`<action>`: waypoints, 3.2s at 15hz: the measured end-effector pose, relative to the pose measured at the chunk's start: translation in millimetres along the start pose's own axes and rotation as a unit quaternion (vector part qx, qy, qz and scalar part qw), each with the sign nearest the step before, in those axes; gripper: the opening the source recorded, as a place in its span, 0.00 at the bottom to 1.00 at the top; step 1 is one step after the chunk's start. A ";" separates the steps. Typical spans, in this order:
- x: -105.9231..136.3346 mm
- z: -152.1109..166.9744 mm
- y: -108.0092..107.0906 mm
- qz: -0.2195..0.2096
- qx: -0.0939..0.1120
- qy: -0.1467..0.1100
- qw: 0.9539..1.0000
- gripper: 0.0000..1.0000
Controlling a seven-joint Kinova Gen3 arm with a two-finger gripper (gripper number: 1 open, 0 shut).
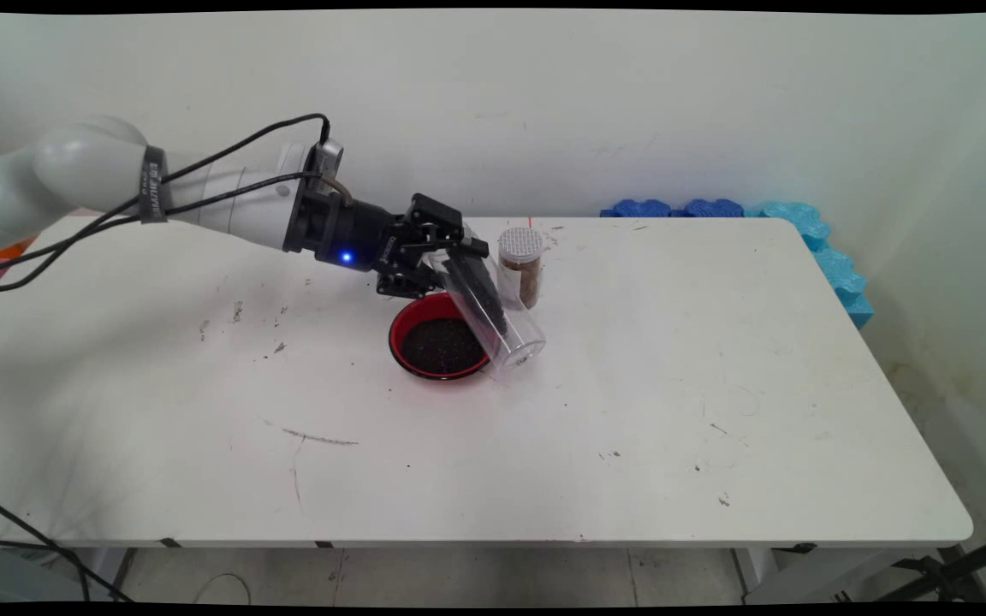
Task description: Pour the black seasoning powder in the red bowl, then place the picked object on the table
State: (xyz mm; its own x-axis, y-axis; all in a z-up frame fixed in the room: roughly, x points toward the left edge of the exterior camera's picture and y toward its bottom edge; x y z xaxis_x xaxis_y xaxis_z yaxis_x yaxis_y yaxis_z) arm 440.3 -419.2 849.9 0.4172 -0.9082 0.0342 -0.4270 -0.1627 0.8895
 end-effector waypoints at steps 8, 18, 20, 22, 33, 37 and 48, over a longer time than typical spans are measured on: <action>-2.2 -6.8 17.1 0.127 -0.001 -0.007 0.992 0.00; -16.0 -21.2 49.7 0.275 -0.021 -0.014 0.961 0.00; -18.0 -24.5 57.2 0.299 -0.022 -0.012 0.954 0.00; -20.1 -27.2 65.1 0.330 -0.024 -0.011 0.944 0.00; -42.1 -29.7 104.2 0.552 -0.035 0.008 0.833 0.00; -50.0 -24.4 113.9 0.602 -0.032 0.010 0.798 0.00; -74.9 8.4 106.9 0.652 -0.012 0.004 0.758 0.00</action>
State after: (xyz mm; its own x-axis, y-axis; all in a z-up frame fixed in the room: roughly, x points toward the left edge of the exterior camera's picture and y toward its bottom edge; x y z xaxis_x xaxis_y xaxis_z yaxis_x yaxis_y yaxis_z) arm 356.6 -371.8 938.6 -0.3427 -0.2888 0.8940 -0.4657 0.8786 0.1054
